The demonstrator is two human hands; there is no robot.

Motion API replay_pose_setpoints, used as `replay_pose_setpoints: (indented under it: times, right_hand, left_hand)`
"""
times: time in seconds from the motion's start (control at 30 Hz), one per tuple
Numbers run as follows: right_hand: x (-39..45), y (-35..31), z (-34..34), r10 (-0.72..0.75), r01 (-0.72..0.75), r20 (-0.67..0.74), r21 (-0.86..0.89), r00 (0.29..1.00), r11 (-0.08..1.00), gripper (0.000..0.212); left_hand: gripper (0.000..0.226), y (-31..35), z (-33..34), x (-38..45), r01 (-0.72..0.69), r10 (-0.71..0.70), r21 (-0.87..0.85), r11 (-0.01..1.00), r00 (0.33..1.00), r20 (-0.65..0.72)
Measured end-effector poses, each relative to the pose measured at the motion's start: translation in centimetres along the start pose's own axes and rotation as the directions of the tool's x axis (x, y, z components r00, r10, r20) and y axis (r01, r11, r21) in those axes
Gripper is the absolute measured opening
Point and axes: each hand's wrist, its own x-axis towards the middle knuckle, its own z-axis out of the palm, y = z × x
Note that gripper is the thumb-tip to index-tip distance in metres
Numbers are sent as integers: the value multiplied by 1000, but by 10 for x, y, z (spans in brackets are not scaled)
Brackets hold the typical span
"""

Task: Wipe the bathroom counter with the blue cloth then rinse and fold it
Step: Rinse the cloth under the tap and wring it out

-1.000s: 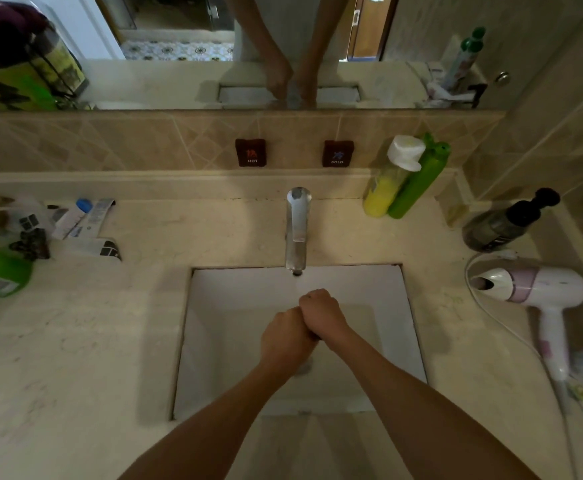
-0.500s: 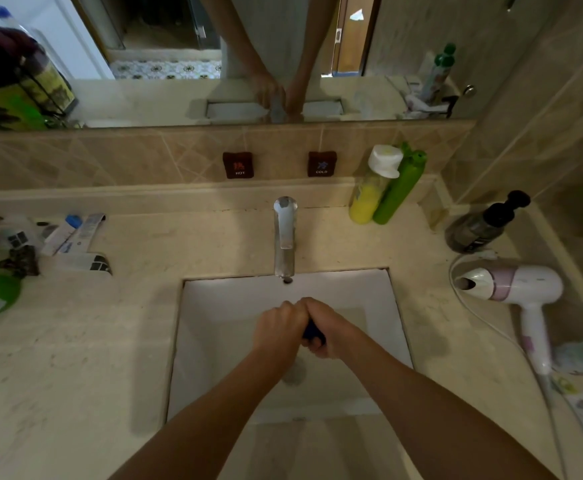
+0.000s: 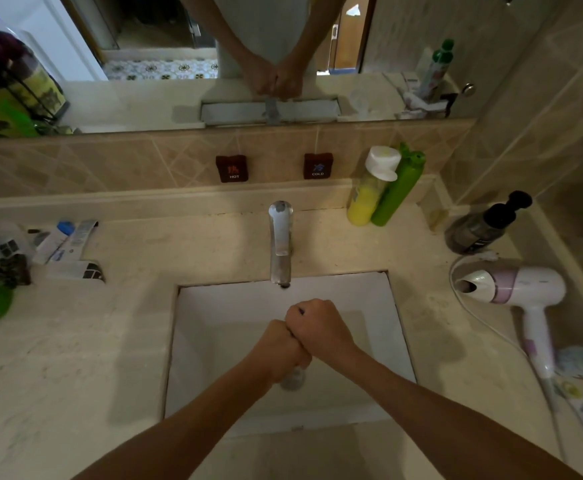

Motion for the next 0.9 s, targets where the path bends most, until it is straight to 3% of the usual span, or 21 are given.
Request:
replay_pose_setpoints:
  times: [0.1,0.27,0.37,0.5,0.6,0.67,0.8,0.9]
  right_hand:
    - [-5,-3,-9,-239,241,30,-104,971,965,40]
    - [0,-8,-19,-429,425,27,-206,903,881,35]
    - [0,-11,-24,-548,529,14,-285,836,800,35]
    - [-5,-31,-44,-746,736,98,-289,659,612,34]
    - [-5,-42,-54,-807,796,70,-238,586,557,35]
    - [0,-43,-56,-799,785,28,-207,601,583,37]
    - [9,-36,-57,-608,604,-34,-79,793,793,39]
    - [4,-29,-53,-431,431,16,-94,902,898,38]
  left_hand:
    - [42,4,-1,-18,45,-23,-203,978,994,109]
    - [40,12,-10,-23,76,-30,-268,960,984,173]
    - [48,14,-14,-25,139,-43,-286,948,946,320]
    - [48,12,-17,-35,286,-2,-407,868,820,573]
    - [45,21,-30,-29,311,85,-401,862,691,717]
    - [41,30,-37,-25,246,105,-366,897,688,719]
    - [31,41,-34,-26,28,100,-280,960,896,433]
    - [17,38,-29,-28,-100,120,-99,990,967,227]
